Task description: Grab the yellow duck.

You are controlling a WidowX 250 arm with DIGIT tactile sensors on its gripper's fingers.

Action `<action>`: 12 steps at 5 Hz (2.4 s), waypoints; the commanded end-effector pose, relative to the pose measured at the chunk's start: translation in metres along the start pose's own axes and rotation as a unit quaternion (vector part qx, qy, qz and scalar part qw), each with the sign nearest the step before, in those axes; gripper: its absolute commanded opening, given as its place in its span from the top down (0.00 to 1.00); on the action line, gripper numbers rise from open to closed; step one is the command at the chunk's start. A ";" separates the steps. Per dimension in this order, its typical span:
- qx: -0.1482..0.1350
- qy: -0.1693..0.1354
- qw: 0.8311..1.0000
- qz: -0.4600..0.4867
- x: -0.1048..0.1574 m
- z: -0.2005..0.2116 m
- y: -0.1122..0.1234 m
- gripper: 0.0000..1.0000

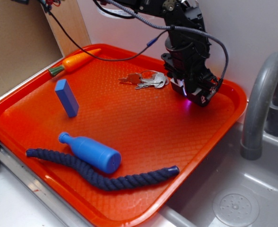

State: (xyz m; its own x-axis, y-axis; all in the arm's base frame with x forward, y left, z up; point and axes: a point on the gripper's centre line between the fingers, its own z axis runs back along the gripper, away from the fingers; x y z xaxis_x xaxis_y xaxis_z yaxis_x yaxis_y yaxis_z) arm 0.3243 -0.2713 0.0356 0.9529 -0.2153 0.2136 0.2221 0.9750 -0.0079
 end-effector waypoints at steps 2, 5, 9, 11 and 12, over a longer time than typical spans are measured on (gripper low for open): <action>-0.035 -0.116 0.992 0.035 0.015 0.067 0.004 0.00; -0.013 -0.123 0.992 0.028 0.034 0.034 -0.007 0.00; -0.053 -0.102 0.993 0.022 0.031 0.034 -0.002 1.00; -0.074 -0.039 0.996 0.014 -0.025 0.117 0.043 1.00; -0.079 -0.029 0.996 0.028 -0.067 0.175 0.076 1.00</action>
State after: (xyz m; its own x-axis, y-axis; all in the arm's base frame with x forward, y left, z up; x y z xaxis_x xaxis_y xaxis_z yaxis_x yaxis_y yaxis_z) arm 0.2415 -0.1749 0.1752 0.9630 -0.1693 0.2099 0.2036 0.9668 -0.1542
